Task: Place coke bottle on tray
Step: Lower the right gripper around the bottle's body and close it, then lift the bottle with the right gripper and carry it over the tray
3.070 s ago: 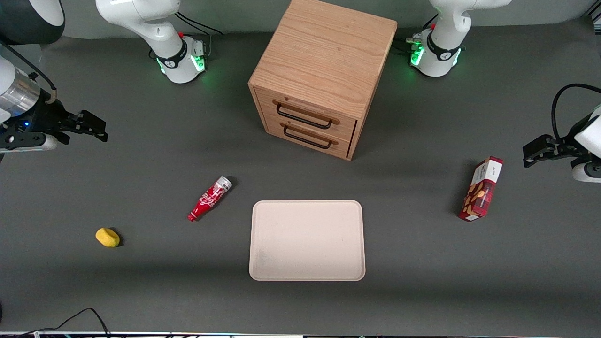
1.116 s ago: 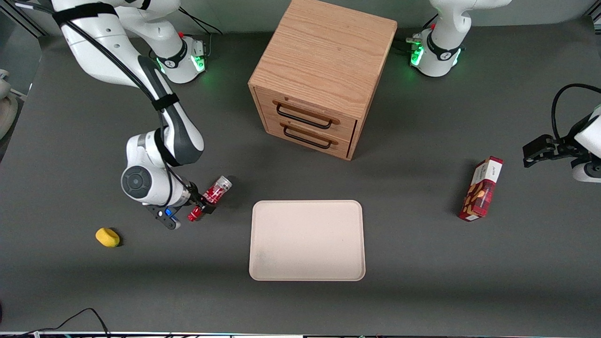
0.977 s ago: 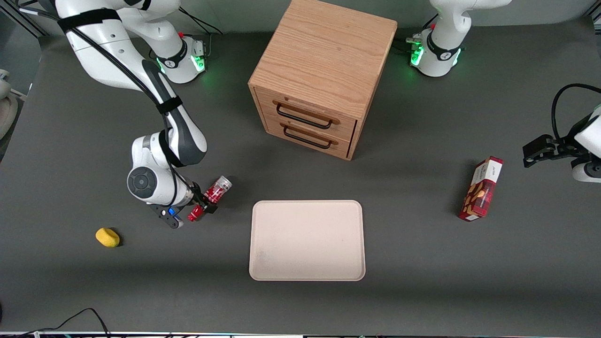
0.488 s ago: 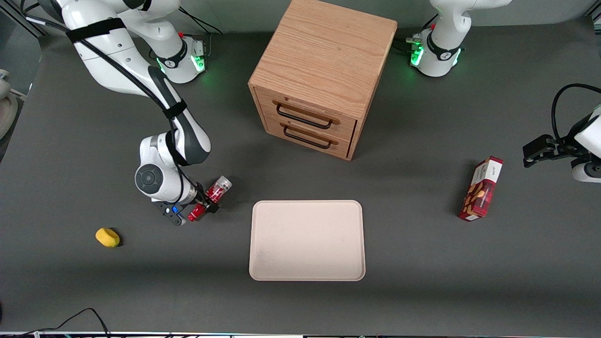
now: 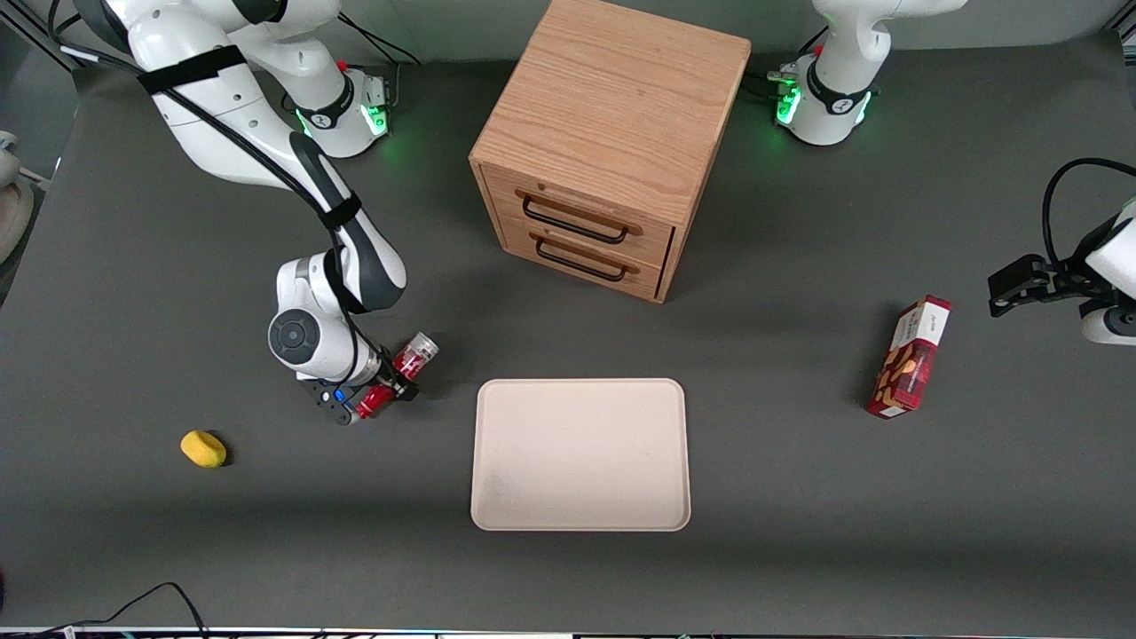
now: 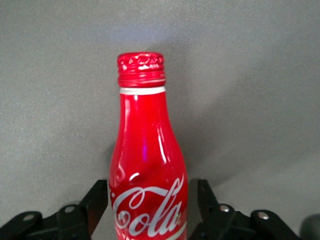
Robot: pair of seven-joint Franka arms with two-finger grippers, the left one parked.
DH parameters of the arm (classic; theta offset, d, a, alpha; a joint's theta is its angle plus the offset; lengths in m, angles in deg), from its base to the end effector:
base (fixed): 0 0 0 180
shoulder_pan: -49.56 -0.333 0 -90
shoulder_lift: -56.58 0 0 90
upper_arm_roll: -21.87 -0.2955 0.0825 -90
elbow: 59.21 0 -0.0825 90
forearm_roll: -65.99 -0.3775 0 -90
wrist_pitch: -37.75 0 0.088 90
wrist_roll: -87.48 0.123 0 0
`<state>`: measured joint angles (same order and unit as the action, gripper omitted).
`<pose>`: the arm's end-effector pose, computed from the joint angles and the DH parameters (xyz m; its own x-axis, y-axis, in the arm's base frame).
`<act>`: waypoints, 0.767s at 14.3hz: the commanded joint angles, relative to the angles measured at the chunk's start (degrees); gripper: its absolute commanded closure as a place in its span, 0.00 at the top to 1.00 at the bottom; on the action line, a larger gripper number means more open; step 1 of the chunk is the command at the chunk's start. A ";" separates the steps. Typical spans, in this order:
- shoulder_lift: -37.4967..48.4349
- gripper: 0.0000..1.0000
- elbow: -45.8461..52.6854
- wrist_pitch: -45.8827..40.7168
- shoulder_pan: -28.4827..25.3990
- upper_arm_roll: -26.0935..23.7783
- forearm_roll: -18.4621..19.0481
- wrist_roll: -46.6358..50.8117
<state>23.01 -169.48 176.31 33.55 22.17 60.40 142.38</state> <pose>0.5751 0.1633 0.1470 0.7202 -0.6867 -0.0987 -0.6861 -0.7261 0.0454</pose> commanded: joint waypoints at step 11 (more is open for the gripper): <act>1.57 0.00 2.77 -2.39 -0.16 -0.04 0.05 0.55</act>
<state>23.09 -168.80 176.69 33.55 22.15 60.41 142.44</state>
